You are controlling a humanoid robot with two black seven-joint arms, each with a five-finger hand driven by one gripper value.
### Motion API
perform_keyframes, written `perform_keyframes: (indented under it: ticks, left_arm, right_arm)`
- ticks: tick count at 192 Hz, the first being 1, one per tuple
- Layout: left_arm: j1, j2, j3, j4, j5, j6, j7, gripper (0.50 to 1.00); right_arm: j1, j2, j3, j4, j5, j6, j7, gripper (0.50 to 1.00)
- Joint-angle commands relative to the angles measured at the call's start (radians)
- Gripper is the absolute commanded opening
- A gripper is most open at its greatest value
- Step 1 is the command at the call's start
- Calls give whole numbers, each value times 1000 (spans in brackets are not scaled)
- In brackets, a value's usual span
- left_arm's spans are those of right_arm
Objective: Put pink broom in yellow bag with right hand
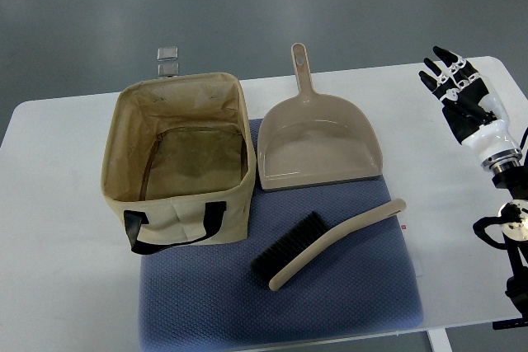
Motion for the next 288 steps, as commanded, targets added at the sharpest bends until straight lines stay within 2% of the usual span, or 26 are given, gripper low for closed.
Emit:
perform_keyframes:
  ticks: [1,180,214,261,288]
  left_arm:
    - [0,0,0,0,0,-1,-1,1000]
    - [0,0,0,0,0,-1,1,1000]
    - [0,0,0,0,0,-1,1,1000]
    - [0,0,0,0,0,-1,0,1000]
    - [0,0,0,0,0,-1,1,1000]
  right_arm:
    - [-1,0,0,0,0,2,0,926]
    - [31,-25,-31,5,-20,21,0,926]
    - [49,-101,-140,6,-21,19,18,926]
    - [160,-353,-486,22,-66,16,150,924]
    - [213,-430,-597,49,-179,17,181,924]
